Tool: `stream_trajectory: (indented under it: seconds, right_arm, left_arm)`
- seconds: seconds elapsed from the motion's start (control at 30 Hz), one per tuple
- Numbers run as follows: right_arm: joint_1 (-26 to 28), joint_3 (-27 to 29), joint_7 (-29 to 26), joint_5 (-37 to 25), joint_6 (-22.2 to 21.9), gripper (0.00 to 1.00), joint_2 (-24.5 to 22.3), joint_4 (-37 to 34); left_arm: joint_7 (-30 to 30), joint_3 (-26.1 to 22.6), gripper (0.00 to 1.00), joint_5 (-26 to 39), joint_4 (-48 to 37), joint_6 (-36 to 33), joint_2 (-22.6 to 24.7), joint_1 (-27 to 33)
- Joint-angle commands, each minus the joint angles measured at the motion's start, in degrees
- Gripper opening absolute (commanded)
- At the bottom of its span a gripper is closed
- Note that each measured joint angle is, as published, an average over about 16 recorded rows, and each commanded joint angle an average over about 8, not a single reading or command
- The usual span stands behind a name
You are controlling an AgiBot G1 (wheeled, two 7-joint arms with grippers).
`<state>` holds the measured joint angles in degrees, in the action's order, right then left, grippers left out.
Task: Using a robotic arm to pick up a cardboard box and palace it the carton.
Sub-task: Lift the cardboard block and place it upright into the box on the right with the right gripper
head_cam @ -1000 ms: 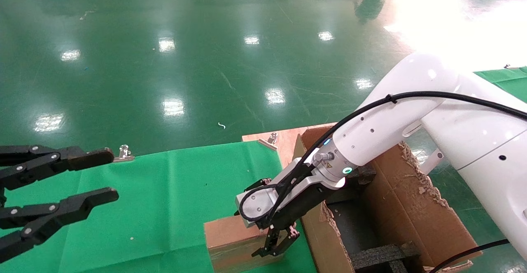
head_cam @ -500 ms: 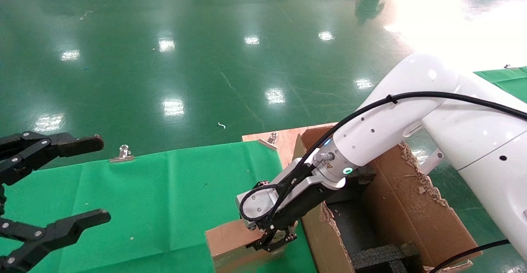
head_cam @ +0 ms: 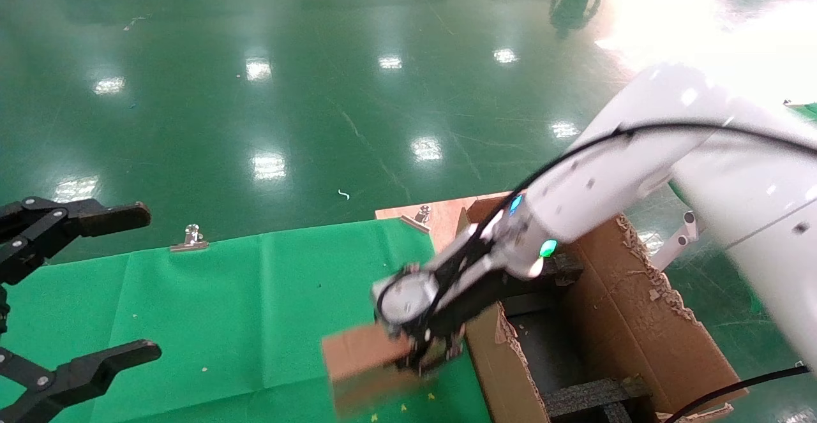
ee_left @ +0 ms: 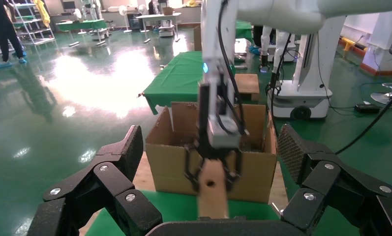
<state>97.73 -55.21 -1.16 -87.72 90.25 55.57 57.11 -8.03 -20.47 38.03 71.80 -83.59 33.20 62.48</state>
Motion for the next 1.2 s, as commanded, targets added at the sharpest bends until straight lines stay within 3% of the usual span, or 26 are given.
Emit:
stream_trajectory:
  seconds: [0.03,0.53,0.9,1.2]
  right_arm:
    - [1.58,0.0,0.51,0.35,0.22,0.0,-0.4,-0.51]
    - [22.64,-5.07,10.52,3.58,0.51,0.0,1.88,-13.78]
    - [26.86,-8.67,14.69,7.55,0.44,0.0,2.76,-19.47]
    - [30.16,-13.39,13.88,8.41,0.81,0.0,-3.19,-18.85]
  left_arm:
    - [0.0,0.0,1.0,0.0,0.0,0.0,0.0,0.0]
    - [0.0,-0.01,1.0,0.0,0.0,0.0,0.0,0.0]
    - [0.01,-0.01,1.0,-0.01,0.0,0.0,0.0,0.0]
    - [0.01,-0.01,1.0,-0.01,0.0,0.0,0.0,0.0]
